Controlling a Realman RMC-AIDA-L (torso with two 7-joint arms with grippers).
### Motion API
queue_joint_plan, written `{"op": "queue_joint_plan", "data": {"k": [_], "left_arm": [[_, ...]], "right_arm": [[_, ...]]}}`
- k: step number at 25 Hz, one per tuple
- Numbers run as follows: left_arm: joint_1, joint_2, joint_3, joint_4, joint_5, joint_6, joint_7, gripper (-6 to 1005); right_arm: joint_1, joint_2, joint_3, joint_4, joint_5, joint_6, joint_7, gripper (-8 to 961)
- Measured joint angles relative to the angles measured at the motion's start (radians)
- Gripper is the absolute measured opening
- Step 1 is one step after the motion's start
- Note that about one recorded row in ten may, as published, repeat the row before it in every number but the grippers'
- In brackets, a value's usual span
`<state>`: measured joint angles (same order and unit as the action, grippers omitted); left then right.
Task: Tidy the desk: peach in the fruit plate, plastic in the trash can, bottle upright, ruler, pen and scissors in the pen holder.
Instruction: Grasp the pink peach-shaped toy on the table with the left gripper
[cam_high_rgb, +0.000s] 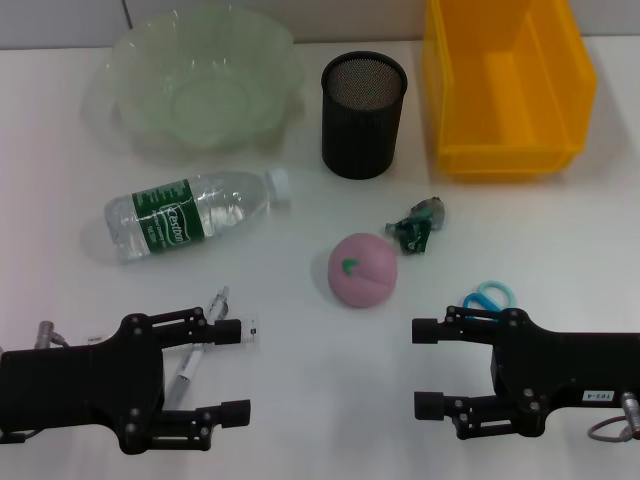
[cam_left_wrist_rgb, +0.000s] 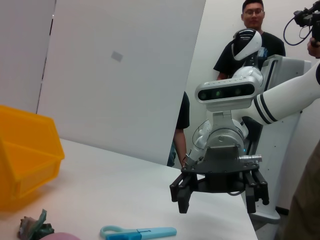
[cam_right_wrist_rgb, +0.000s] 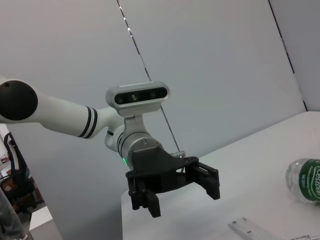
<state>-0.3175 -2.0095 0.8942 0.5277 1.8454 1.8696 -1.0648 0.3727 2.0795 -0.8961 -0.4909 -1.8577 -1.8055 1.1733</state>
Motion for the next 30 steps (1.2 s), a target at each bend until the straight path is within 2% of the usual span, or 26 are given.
{"op": "queue_joint_plan", "data": {"k": [13, 17, 20, 24, 30], "left_arm": [[-0.002, -0.008, -0.006, 0.002, -0.002, -0.010, 0.009, 794], [-0.004, -0.010, -0.027, 0.003, -0.008, -0.011, 0.006, 793], [-0.012, -0.012, -0.088, 0.006, -0.008, -0.005, 0.002, 792], [-0.019, -0.013, -0.126, 0.013, -0.008, -0.009, -0.011, 791], [-0.034, -0.019, -0.140, 0.039, -0.003, -0.031, -0.054, 789]], "right_arm": [[-0.001, 0.001, 0.000, 0.000, 0.000, 0.000, 0.000, 812], [-0.002, 0.001, 0.002, 0.004, 0.000, 0.000, -0.003, 812], [-0.007, 0.002, 0.008, 0.005, 0.000, 0.000, -0.008, 812], [-0.013, 0.002, 0.010, 0.009, 0.005, 0.002, -0.022, 812], [-0.015, 0.005, 0.012, 0.026, 0.012, 0.014, -0.058, 811]]}}
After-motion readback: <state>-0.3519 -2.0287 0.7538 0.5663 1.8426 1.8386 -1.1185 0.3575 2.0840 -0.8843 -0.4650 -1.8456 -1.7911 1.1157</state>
